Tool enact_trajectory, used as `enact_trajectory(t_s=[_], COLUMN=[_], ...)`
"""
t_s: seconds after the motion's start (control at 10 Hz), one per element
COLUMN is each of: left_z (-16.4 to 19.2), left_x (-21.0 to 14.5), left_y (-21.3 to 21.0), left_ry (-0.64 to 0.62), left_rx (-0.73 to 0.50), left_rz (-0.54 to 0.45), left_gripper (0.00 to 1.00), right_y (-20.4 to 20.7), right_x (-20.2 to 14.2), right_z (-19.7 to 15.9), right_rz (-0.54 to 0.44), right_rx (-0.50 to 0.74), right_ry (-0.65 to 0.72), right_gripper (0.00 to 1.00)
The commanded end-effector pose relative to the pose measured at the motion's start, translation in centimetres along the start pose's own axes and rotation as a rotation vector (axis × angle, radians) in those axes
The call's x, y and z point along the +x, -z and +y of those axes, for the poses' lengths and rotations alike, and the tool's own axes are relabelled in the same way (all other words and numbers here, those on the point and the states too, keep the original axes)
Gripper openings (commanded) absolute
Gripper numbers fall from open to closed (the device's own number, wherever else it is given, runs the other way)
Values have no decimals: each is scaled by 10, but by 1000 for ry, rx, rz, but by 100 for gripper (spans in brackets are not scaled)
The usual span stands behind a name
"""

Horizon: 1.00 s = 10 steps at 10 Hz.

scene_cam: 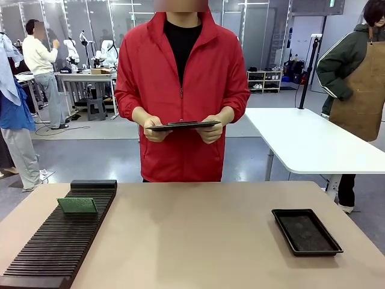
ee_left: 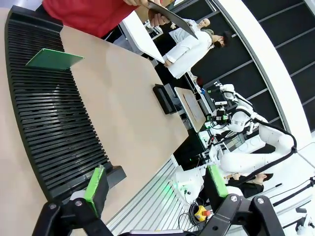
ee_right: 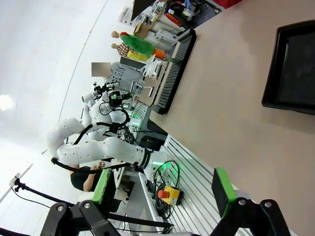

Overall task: Inspect the PCB.
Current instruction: Pick up the Blank PCB and present it to the human.

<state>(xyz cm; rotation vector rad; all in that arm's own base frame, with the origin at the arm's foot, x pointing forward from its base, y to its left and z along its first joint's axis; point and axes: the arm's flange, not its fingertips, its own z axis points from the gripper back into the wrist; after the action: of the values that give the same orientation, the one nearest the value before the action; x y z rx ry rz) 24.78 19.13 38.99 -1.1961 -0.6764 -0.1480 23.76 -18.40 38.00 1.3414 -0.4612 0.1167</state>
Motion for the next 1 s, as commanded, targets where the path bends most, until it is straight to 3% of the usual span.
enact_trajectory(t_s=[0.0, 0.1, 0.3, 0.5, 0.6, 0.7, 0.9], left_z=[-36, -56, -71, -57, -56, -51, -37], left_x=[12, 30, 65, 83, 88, 96, 103], left_y=[3, 20, 73, 144, 169, 190, 214], left_ry=[173, 280, 454, 701, 767, 766, 781], left_rx=[85, 246, 404, 608, 609, 585, 650], left_rz=[46, 95, 258, 392, 430, 467, 573], left_gripper=[100, 100, 100, 100, 100, 100, 100], right_y=[-1, -1, -1, -1, -1, -1, -1], right_x=[-1, -1, -1, -1, -1, -1, -1], right_z=[1, 1, 1, 1, 1, 1, 1], right_rz=[-5, -5, -5, -5, -5, -5, -5], right_rx=[10, 10, 10, 10, 10, 10, 10], right_ry=[-2, -2, -2, -2, -2, -2, -2], right_gripper=[100, 100, 100, 100, 100, 100, 100])
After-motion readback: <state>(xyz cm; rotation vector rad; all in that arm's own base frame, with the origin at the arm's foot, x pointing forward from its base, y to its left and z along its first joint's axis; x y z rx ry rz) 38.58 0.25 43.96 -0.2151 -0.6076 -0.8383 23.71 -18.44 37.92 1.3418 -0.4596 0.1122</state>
